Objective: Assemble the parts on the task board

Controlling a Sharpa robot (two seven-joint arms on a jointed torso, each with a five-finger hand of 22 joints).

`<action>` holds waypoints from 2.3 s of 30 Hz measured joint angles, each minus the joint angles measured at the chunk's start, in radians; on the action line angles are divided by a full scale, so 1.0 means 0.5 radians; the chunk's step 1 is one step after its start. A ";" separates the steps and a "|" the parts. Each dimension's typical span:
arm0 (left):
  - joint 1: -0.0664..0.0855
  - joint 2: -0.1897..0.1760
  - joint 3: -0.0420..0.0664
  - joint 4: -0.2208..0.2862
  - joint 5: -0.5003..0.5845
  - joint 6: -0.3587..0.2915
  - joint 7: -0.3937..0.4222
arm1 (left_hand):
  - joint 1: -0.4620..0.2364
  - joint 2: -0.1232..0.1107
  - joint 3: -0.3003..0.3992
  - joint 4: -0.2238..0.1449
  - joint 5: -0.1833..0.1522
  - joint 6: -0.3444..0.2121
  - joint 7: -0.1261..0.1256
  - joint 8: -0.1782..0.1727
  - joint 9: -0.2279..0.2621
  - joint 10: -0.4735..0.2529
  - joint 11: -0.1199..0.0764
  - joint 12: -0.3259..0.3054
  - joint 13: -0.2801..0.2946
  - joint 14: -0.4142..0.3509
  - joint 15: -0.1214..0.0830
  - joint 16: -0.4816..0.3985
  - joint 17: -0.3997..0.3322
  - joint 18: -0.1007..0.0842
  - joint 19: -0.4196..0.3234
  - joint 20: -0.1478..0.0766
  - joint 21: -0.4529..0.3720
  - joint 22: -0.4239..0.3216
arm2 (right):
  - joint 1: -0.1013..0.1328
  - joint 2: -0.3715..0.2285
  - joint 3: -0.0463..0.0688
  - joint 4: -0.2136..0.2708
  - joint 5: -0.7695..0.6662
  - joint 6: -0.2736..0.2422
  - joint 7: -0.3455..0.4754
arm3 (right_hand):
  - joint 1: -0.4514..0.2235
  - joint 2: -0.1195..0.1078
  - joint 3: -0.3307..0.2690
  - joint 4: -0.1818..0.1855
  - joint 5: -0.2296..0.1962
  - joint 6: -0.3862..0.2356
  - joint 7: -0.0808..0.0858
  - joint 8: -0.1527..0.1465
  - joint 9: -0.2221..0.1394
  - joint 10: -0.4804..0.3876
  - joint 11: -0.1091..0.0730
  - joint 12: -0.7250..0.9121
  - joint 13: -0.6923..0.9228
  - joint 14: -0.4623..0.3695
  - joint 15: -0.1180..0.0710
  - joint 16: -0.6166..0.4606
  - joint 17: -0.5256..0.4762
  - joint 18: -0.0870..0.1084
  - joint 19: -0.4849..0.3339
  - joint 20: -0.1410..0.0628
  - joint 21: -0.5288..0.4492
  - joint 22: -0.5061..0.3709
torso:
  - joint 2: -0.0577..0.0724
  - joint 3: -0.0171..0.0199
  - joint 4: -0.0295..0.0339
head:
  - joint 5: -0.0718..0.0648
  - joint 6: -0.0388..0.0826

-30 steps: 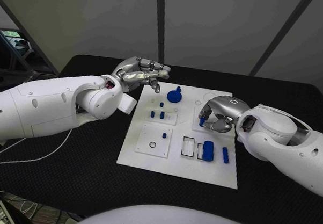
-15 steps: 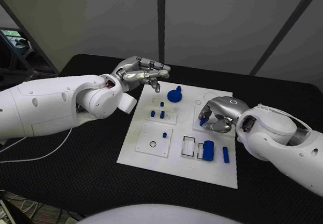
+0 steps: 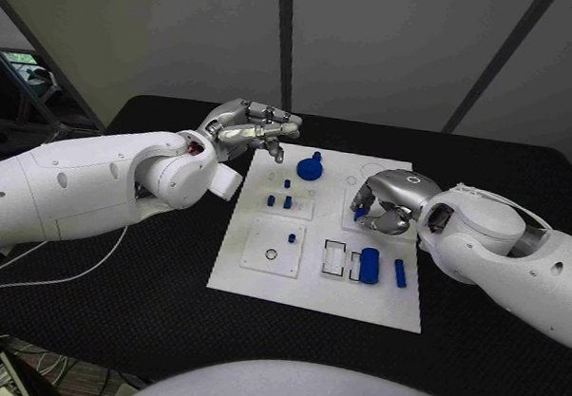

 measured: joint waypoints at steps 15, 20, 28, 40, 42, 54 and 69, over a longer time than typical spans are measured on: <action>0.000 0.001 0.000 -0.006 0.000 0.001 -0.003 | 0.021 0.021 0.006 -0.006 0.000 0.000 0.000 0.000 -0.002 0.000 0.000 0.000 0.002 0.000 0.000 0.000 -0.002 0.000 0.000 0.000 -0.008 0.000 | -0.004 -0.021 -0.003 0.028 0.019 -0.095 0.012 | 0.049 0.074 0.091 -0.032 -0.021 0.096 0.002 0.044 0.022 0.077 -0.013 -0.037 0.014 -0.002 -0.017 0.046 0.084 0.000 0.059 -0.018 0.070 0.103 | 0.000 0.0002 -0.001 | 0.003 0.001; 0.000 0.000 0.000 -0.008 0.000 0.001 -0.004 | 0.029 0.029 0.000 -0.011 0.000 0.000 0.000 0.000 -0.002 0.000 0.000 0.000 0.002 0.000 0.000 0.000 -0.002 0.000 0.000 0.000 -0.008 0.000 | -0.003 -0.042 -0.002 0.062 0.024 -0.133 0.016 | 0.065 0.068 0.102 -0.043 -0.027 0.096 0.003 0.048 0.034 0.085 -0.015 -0.047 0.014 -0.003 -0.017 0.046 0.085 0.000 0.059 -0.018 0.078 0.109 | -0.001 0.0002 -0.001 | -0.002 0.005; -0.001 -0.002 0.000 -0.011 0.000 0.002 -0.007 | 0.029 0.029 0.000 -0.011 0.000 0.000 0.000 0.000 -0.003 0.000 0.000 0.000 0.002 0.000 0.000 0.000 -0.004 0.000 0.000 0.000 -0.008 0.000 | -0.001 -0.117 0.001 0.208 0.045 -0.196 0.024 | 0.065 0.068 0.104 -0.045 -0.028 0.100 0.006 0.048 0.034 0.085 -0.015 -0.048 0.019 -0.003 -0.017 0.046 0.085 0.000 0.059 -0.018 0.078 0.109 | -0.002 0.0002 -0.001 | -0.003 0.012; -0.002 -0.002 -0.001 -0.017 0.000 0.002 -0.009 | 0.029 0.029 0.006 -0.017 0.000 0.000 0.000 0.000 -0.003 0.000 0.000 0.000 0.003 -0.014 0.000 0.000 -0.003 0.000 0.000 0.000 -0.008 0.001 | 0.006 -0.130 0.088 0.452 0.130 -0.319 0.067 | 0.086 0.072 0.109 -0.051 -0.026 0.105 0.004 0.045 0.034 0.085 -0.015 -0.056 0.018 -0.002 -0.017 0.054 0.091 -0.032 0.066 -0.025 0.086 0.121 | -0.002 -0.0021 0.001 | 0.006 0.025; -0.002 0.000 -0.001 -0.022 0.000 0.002 -0.009 | 0.029 0.029 0.006 -0.017 0.000 0.000 0.000 0.000 -0.003 0.000 0.000 0.000 0.003 -0.014 0.000 0.000 -0.003 0.000 0.000 0.000 -0.008 0.001 | 0.006 -0.084 0.091 0.455 0.152 -0.333 0.078 | 0.086 0.072 0.109 -0.051 -0.026 0.105 0.004 0.040 0.034 0.085 -0.015 -0.056 0.018 -0.002 -0.017 0.054 0.091 -0.032 0.066 -0.025 0.086 0.121 | -0.001 -0.0027 0.002 | 0.017 0.025; -0.001 0.019 -0.001 -0.061 0.000 0.002 -0.006 | 0.029 0.029 0.006 -0.017 0.000 0.000 0.000 0.000 -0.003 0.000 0.000 0.000 0.003 -0.014 0.000 0.000 -0.003 0.000 0.000 0.000 -0.008 0.001 | -0.027 0.194 -0.039 0.360 0.234 -0.364 0.162 | 0.102 0.057 0.109 -0.051 -0.026 0.108 0.001 0.047 0.034 0.092 -0.008 -0.060 0.016 -0.003 -0.017 0.054 0.090 -0.032 0.066 -0.025 0.086 0.120 | 0.001 -0.0023 0.007 | 0.096 -0.006; 0.001 0.026 -0.001 -0.099 0.000 -0.013 0.008 | 0.029 0.029 0.006 -0.017 0.000 0.000 0.000 0.000 -0.003 0.000 0.000 0.000 0.003 -0.014 0.000 0.000 -0.003 0.000 0.000 0.000 -0.008 0.001 | -0.069 0.310 -0.188 0.226 0.251 -0.347 0.216 | 0.118 0.062 0.108 -0.051 -0.028 0.108 0.001 0.046 0.034 0.092 -0.007 -0.063 0.017 -0.003 -0.017 0.054 0.088 -0.032 0.066 -0.025 0.086 0.118 | 0.001 -0.0023 0.002 | 0.150 -0.035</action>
